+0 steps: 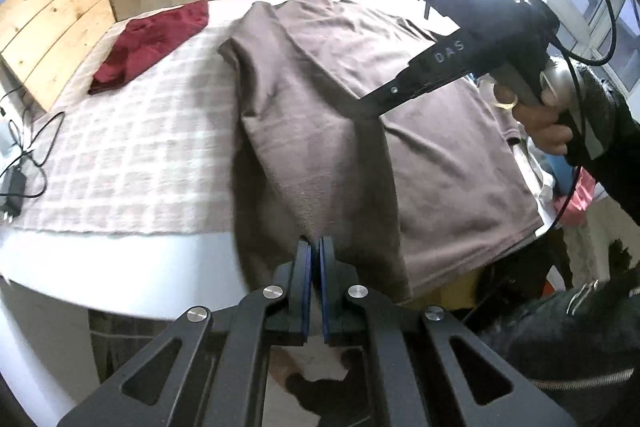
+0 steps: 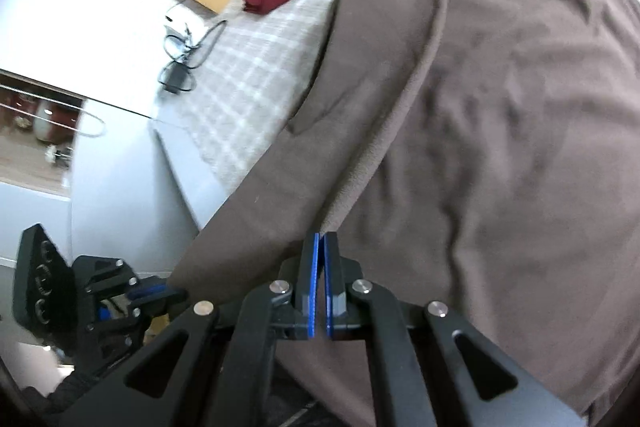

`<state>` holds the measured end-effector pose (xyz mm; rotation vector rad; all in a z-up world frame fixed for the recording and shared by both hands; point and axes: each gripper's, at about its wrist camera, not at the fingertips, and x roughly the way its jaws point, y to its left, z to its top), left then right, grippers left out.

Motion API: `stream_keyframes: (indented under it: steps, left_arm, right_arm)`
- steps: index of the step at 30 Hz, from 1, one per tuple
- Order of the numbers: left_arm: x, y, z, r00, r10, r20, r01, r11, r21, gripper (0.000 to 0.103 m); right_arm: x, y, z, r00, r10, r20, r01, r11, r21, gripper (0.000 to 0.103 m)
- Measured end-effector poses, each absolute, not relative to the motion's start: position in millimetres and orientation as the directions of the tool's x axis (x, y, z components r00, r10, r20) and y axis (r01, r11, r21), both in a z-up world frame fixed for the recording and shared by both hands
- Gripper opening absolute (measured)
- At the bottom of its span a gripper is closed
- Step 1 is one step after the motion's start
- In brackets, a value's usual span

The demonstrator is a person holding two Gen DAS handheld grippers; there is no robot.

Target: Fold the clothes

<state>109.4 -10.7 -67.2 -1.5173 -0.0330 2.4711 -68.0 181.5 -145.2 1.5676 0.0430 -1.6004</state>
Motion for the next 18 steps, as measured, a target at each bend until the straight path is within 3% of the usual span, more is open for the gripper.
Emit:
stream_keyframes:
  steps: [4,7,9,12,15,17,18]
  left_arm:
    - [100,-12,-114,-0.334,0.227,-0.915,-0.174,-0.969,-0.177,0.004]
    - [95,-5,-142,-0.267,0.140,-0.953,-0.197,-0.976,-0.088,0.009]
    - [99,-8,-127,-0.291,0.132,-0.947,-0.209,-0.975,-0.072,0.010]
    - [101,-21,-94,-0.351,0.118,-0.929,-0.206,-0.977,-0.046,0.012]
    - [82,-36,-62,-0.425,0.077,-0.902,-0.233,-0.972,0.026,0.020]
    - [51,-47,-52,-0.447,0.068,-0.892,-0.249,-0.967,0.051,0.022]
    - [29,-52,-50,-0.457,0.088,-0.885,-0.266,-0.963,0.041,0.022]
  right_arm:
    - [-50,149,-179,0.156,-0.434,-0.887,0.631,-0.647,0.427,0.004]
    - [-42,149,-188,0.171,-0.347,-0.922,0.664,-0.651,0.368,0.007]
    - [-44,168,-163,0.142,-0.370,-0.918,0.675,-0.642,0.363,0.008]
    - [-53,201,-118,0.078,-0.425,-0.902,0.686,-0.633,0.358,0.022]
    - [-77,220,-71,-0.030,-0.480,-0.877,0.671,-0.659,0.338,0.023]
    - [-96,222,-47,-0.114,-0.506,-0.855,0.674,-0.671,0.307,0.031]
    - [-108,212,-47,-0.144,-0.506,-0.851,0.671,-0.682,0.291,0.044]
